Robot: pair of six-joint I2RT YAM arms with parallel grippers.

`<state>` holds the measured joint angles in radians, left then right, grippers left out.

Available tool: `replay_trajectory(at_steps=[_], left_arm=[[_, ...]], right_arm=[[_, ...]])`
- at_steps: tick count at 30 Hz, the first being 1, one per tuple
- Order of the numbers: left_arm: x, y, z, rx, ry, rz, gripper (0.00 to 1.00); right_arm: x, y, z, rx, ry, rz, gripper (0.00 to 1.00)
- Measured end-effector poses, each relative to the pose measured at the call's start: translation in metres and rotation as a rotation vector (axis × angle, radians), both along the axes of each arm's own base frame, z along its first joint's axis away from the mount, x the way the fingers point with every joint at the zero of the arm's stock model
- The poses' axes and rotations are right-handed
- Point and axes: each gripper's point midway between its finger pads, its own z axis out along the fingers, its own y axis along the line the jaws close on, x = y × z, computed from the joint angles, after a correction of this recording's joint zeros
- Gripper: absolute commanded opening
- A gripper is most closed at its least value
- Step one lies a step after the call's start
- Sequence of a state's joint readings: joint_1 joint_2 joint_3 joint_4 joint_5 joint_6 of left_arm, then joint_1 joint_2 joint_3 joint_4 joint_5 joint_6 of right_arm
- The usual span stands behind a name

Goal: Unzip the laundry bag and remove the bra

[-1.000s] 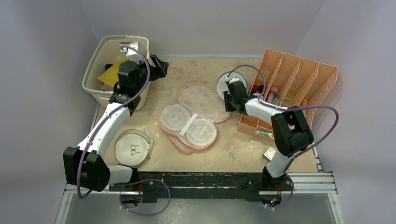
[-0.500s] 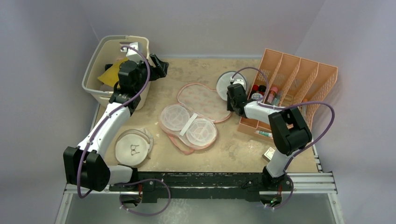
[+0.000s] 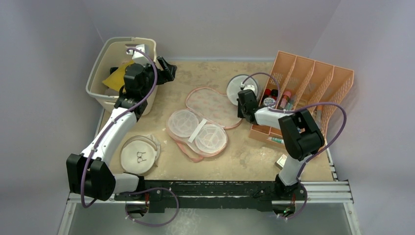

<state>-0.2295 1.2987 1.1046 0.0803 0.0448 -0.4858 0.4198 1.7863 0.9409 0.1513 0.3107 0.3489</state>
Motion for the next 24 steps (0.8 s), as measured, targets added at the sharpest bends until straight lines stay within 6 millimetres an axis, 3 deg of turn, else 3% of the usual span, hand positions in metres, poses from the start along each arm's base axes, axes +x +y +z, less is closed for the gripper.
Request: replay_trajectory(at_steps=[6, 14, 24], left_arm=[[0.0, 0.0, 0.0, 0.0, 0.0, 0.0, 0.79], [0.0, 0.0, 0.0, 0.0, 0.0, 0.0, 0.79], [0.0, 0.0, 0.0, 0.0, 0.0, 0.0, 0.79]], right_arm=[[-0.008, 0.015, 0.019, 0.055, -0.029, 0.089, 0.0], [-0.006, 0.068, 0.11, 0.257, -0.248, 0.311, 0.0], [-0.013, 0.096, 0.164, 0.319, -0.402, 0.522, 0.0]])
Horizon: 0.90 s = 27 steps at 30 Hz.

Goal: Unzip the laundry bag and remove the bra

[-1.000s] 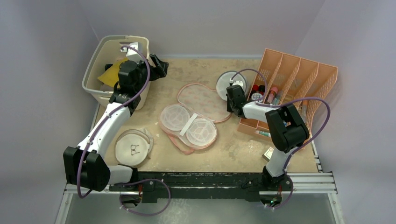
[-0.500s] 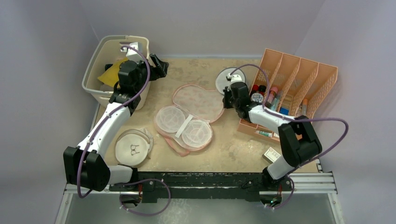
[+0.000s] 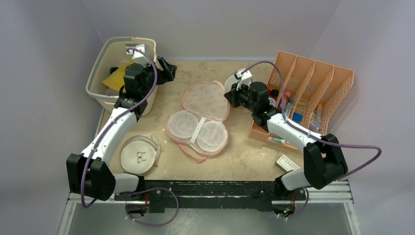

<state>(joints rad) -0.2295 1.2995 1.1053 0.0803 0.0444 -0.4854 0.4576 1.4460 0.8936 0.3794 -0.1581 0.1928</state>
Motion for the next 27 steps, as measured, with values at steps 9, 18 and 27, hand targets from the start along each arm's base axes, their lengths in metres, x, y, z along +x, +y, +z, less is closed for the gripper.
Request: replay_trajectory(at_steps=[9, 18, 27], left_arm=[[0.0, 0.0, 0.0, 0.0, 0.0, 0.0, 0.79], [0.0, 0.001, 0.0, 0.001, 0.0, 0.003, 0.79], [0.001, 0.002, 0.0, 0.004, 0.0, 0.01, 0.79]], right_arm=[[-0.028, 0.013, 0.058, -0.045, -0.25, 0.188, 0.0], [-0.097, 0.078, 0.044, -0.146, -0.297, 0.502, 0.0], [-0.155, 0.102, 0.01, -0.219, -0.196, 0.691, 0.0]])
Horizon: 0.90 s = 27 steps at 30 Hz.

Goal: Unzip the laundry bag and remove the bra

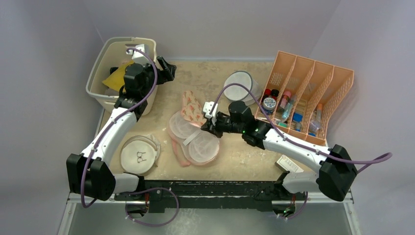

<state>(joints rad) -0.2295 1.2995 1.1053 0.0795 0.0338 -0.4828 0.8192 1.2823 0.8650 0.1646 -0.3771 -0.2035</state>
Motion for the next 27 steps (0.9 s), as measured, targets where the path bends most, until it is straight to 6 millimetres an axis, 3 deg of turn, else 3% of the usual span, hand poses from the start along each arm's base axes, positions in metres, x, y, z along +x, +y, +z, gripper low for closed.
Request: replay_trajectory(at_steps=[6, 12, 17, 27], left_arm=[[0.001, 0.002, 0.0, 0.006, -0.002, 0.008, 0.79], [0.001, 0.002, 0.0, 0.008, -0.002, 0.012, 0.79], [0.001, 0.003, 0.0, 0.009, -0.002, 0.014, 0.79], [0.001, 0.003, 0.0, 0.01, -0.002, 0.016, 0.79]], right_arm=[[-0.035, 0.015, -0.012, -0.011, 0.072, 0.107, 0.0], [-0.077, 0.036, -0.049, -0.056, 0.184, 0.212, 0.0], [-0.101, 0.051, -0.072, -0.088, 0.249, 0.273, 0.0], [-0.115, 0.072, -0.118, -0.12, 0.367, 0.289, 0.0]])
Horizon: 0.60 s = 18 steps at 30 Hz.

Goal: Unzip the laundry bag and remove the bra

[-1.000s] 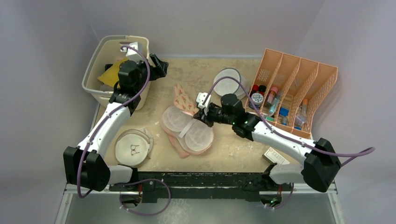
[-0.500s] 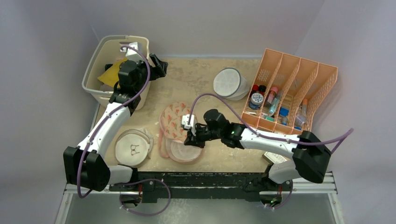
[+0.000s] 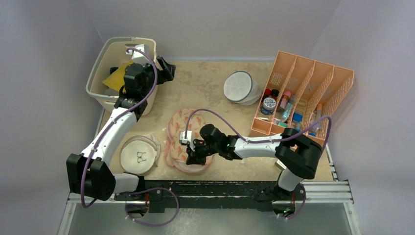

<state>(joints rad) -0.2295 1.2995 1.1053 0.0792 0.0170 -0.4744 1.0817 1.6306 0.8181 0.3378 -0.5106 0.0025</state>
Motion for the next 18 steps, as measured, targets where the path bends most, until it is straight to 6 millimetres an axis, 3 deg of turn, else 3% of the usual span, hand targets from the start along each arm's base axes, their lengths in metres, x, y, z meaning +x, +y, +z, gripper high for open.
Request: replay_trajectory(at_steps=[8, 12, 18], left_arm=[[0.0, 0.0, 0.0, 0.0, 0.0, 0.001, 0.79], [0.0, 0.0, 0.0, 0.0, 0.0, 0.003, 0.79], [0.0, 0.0, 0.0, 0.0, 0.0, 0.003, 0.79]], right_arm=[[0.007, 0.011, -0.028, -0.026, 0.047, -0.044, 0.03], [0.005, 0.012, -0.034, -0.032, 0.065, -0.042, 0.16], [0.006, 0.017, -0.027, 0.0, 0.072, -0.045, 0.4]])
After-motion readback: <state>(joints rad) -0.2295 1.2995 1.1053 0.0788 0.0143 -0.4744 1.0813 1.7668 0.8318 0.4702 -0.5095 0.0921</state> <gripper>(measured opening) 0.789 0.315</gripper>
